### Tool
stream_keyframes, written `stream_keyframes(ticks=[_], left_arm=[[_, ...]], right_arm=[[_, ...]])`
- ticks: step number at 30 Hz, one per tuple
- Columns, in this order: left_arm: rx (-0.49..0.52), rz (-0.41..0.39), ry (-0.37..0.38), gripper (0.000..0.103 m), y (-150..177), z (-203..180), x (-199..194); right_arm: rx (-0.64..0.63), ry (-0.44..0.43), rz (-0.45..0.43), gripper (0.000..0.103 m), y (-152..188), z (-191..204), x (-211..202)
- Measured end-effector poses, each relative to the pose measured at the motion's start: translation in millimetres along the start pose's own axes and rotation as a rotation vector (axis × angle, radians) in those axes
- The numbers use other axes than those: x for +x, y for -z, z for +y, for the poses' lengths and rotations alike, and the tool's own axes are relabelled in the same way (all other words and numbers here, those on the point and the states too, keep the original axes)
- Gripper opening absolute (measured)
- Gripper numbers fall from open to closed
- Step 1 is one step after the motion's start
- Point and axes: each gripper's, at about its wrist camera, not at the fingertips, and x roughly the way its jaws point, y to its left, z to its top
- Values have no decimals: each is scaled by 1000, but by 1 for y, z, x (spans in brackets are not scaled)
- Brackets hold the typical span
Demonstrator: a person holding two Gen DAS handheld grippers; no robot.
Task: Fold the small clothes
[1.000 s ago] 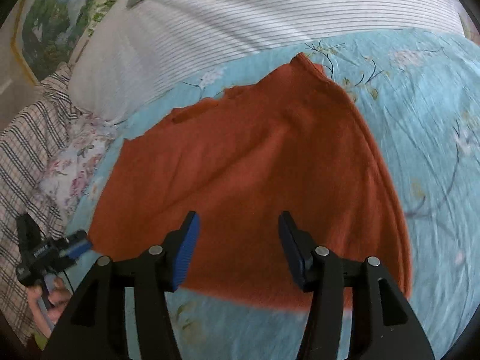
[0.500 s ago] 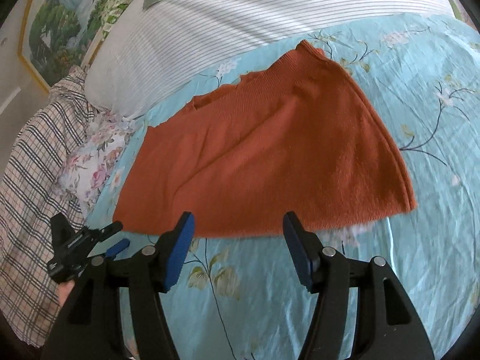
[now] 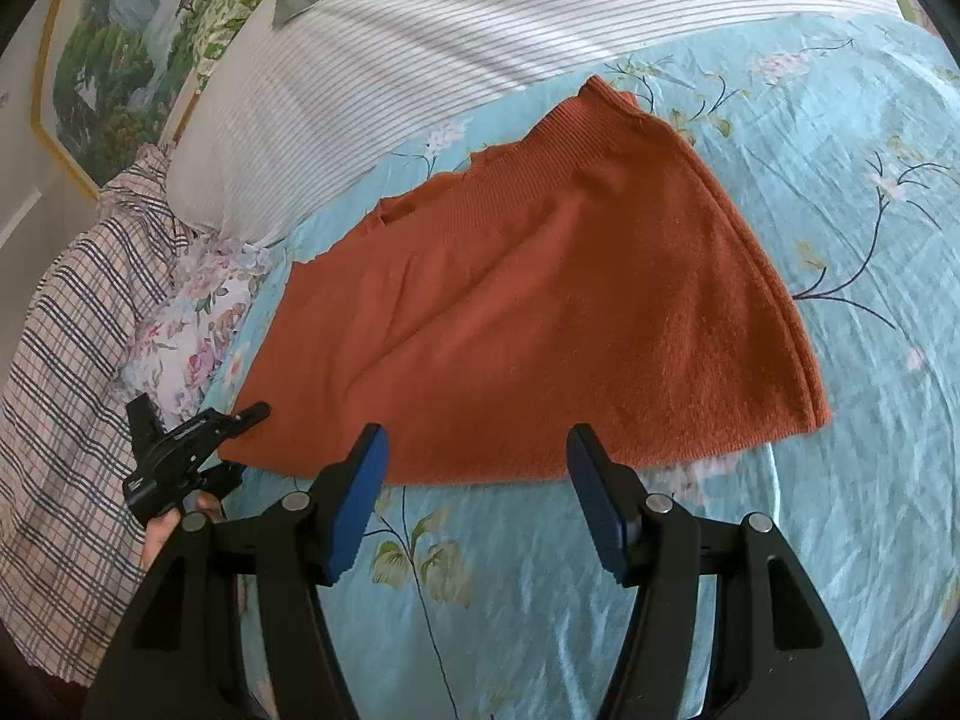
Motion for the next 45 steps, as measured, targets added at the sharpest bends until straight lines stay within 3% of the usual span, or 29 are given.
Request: stream_keyframes(ticks=[1, 3, 6, 10, 14, 20, 23, 25, 30, 33, 34, 35, 36, 38, 40, 45], left_arm=[[-3, 7, 8, 19, -2, 1, 2], [-12, 10, 30, 13, -6, 0, 3], [67, -21, 34, 9, -5, -23, -9], [192, -42, 97, 7, -1, -68, -25], [415, -38, 134, 7, 23, -137, -24], [740, 10, 59, 7, 93, -198, 18], [827, 37, 15, 7, 119, -202, 39], [877, 31, -18, 7, 130, -203, 45], [908, 13, -15, 7, 132, -203, 41], [944, 0, -29, 6, 136, -208, 38], [960, -5, -37, 6, 138, -209, 37], [977, -9, -45, 6, 141, -210, 36], [989, -11, -48, 6, 143, -212, 35], [1005, -16, -48, 6, 145, -215, 29], [1008, -27, -38, 6, 145, -220, 20], [980, -32, 66, 6, 145, -251, -1]], right_arm=[[2, -2, -3, 63, -1, -1, 0], [3, -5, -9, 63, -5, -4, -1], [8, -17, -24, 63, -15, -10, -3], [27, -42, -32, 63, -33, -21, -1], [60, -90, -19, 63, -55, -32, 8], [94, -190, 63, 63, -88, -33, 44], [81, -231, 128, 74, -102, -22, 73], [67, -248, 159, 75, -110, -14, 92], [30, -296, 257, 75, -131, 14, 149], [-6, -257, 307, 75, -139, 29, 182], [-24, -246, 311, 64, -141, 34, 189], [-41, -245, 316, 38, -144, 39, 194], [-48, -250, 323, 29, -146, 42, 196], [-78, -258, 292, 22, -152, 48, 184], [-105, -273, 239, 20, -159, 50, 160], [-127, -245, 92, 17, -178, 22, 89]])
